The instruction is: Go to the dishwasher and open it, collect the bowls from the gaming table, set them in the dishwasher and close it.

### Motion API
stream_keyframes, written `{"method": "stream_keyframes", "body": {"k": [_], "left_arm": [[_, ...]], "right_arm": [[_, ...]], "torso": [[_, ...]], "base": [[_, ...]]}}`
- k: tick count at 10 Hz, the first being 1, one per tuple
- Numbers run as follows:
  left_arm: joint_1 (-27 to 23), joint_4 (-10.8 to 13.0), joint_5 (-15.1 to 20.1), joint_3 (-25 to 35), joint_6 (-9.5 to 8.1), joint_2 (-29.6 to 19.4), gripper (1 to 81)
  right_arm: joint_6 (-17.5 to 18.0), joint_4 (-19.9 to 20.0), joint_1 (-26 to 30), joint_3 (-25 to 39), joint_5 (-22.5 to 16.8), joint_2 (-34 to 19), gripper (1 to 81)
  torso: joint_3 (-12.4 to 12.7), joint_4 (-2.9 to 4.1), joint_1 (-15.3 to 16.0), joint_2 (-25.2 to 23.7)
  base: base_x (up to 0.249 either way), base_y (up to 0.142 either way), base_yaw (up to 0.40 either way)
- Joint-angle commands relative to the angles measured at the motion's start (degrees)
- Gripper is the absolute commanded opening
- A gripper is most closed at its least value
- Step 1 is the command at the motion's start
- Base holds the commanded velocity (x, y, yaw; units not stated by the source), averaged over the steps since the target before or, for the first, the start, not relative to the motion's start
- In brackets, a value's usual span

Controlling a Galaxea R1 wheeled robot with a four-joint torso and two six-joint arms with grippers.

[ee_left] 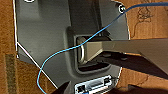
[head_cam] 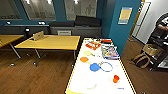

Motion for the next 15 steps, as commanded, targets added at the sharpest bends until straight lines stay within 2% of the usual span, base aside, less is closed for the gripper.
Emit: {"method": "stream_keyframes", "body": {"k": [1,5,8,9,13,14,15], "left_arm": [[-1.4,0.0,3.3,0.8,0.06,-0.4,81.1],[-1.4,-0.3,3.7,0.8,0.06,-0.3,81.1],[-1.4,-0.3,3.6,0.8,-0.03,-0.2,81.1],[-1.4,-0.3,3.6,0.7,-0.03,-0.1,81.1],[-1.4,-0.2,3.3,0.7,-0.03,0.1,81.1],[-1.4,-0.1,3.3,0.7,-0.03,0.3,81.1],[-1.4,-0.1,3.3,0.7,-0.03,0.4,81.1]], "right_arm": [[6.3,1.4,14.9,0.3,-13.4,-4.5,81.1],[6.8,1.9,20.3,-4.5,-17.6,-3.7,81.1],[6.8,2.1,24.2,-8.7,-22.0,-0.8,81.1],[6.7,2.1,25.2,-10.5,-22.6,0.7,81.1],[6.7,1.8,28.4,-14.4,-22.1,4.6,81.1],[6.6,1.5,28.5,-14.8,-19.4,4.6,81.1],[6.6,1.4,28.5,-15.6,-14.7,4.7,81.1]], "torso": [[-1.3,0.0,0.0,0.0],[-4.9,0.0,0.1,0.0],[-7.4,0.0,0.1,0.1],[-7.4,0.0,0.1,0.1],[-7.4,0.0,0.2,0.2],[-7.4,0.0,0.2,0.2],[-7.4,0.0,0.2,0.2]], "base": [[0.0,0.0,0.0],[0.0,0.0,0.0],[0.0,0.0,0.0],[0.0,0.0,0.0],[0.0,0.0,0.0],[0.0,0.0,0.0],[0.0,0.0,0.0]]}}
